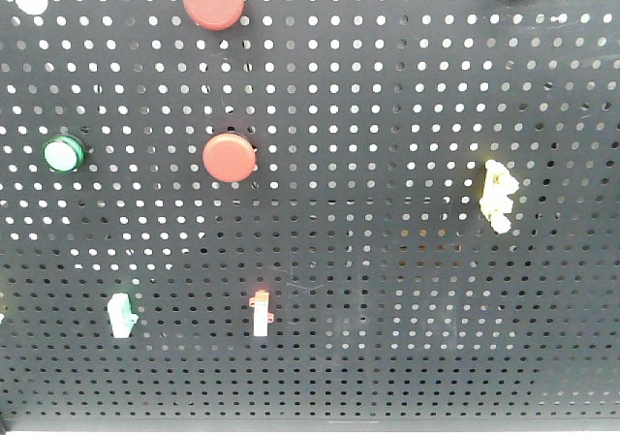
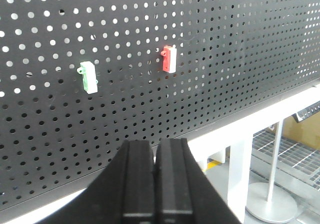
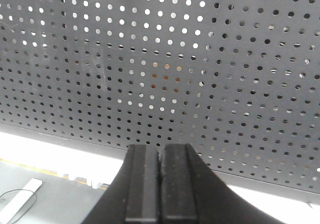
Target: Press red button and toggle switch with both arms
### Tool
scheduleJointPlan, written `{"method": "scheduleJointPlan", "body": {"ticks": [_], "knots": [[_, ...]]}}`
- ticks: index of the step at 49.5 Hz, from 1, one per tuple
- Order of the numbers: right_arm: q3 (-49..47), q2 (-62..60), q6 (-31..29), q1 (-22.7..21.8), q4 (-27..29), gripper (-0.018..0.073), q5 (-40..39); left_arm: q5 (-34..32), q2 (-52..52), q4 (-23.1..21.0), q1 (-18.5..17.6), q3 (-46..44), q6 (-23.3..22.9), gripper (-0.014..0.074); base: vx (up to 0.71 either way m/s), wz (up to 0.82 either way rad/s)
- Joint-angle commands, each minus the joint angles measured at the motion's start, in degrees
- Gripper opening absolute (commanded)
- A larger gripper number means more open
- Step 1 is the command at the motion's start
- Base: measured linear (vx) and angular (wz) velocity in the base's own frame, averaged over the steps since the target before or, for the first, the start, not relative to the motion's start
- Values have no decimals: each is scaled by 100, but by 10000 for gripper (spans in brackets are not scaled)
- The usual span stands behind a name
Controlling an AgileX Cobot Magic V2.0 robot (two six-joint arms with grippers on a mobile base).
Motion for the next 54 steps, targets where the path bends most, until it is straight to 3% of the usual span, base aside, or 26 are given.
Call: {"method": "scheduleJointPlan", "body": {"ticks": [1, 4, 8, 17, 23, 29, 54], "knots": [[-142, 77, -6, -16, -47, -3, -437, -557, 44, 329, 118, -13, 199, 2, 0, 0], [-142, 77, -6, -16, -47, -3, -437, -695, -18, 614, 322, 238, 370, 2, 0, 0], [-142, 77, -6, -16, -47, -3, -437, -1011, -183, 660, 805, 672, 382, 2, 0, 0], [-142, 77, -6, -16, -47, -3, -437, -1986, -651, 140, 1940, 1814, -74, 2, 0, 0], [-142, 77, -6, -16, -47, -3, -437, -2159, -662, 81, 2339, 2015, -190, 2, 0, 0], [-142, 77, -6, -16, -47, -3, -437, -2146, -662, 161, 2551, 2015, -28, 2, 0, 0], [-142, 77, -6, -16, -47, -3, -437, -2087, -667, 153, 2552, 2010, -34, 2, 0, 0]]}}
